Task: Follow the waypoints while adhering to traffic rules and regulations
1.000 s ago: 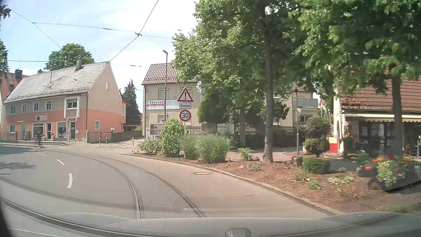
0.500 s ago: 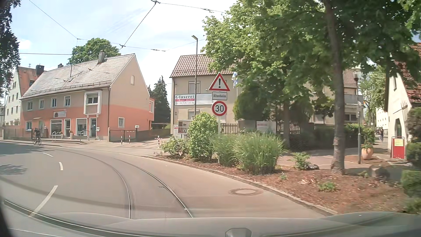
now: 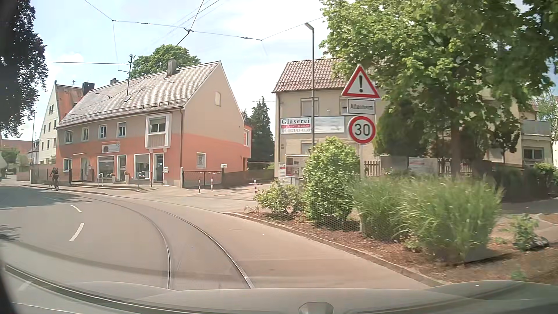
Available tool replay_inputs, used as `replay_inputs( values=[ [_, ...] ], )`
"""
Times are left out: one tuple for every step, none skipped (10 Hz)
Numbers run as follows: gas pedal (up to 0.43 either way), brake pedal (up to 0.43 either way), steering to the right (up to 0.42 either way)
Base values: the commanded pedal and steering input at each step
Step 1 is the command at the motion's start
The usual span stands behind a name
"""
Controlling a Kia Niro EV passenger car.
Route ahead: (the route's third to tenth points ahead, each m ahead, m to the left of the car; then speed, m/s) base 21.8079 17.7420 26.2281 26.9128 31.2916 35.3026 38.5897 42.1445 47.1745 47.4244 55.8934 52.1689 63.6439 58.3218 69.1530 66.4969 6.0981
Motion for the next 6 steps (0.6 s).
replay_inputs(
  values=[
    [0.079, 0.0, -0.224],
    [0.079, 0.0, -0.226],
    [0.079, 0.0, -0.226],
    [0.079, 0.0, -0.229],
    [0.079, 0.0, -0.234],
    [0.079, 0.0, -0.238]
  ],
)
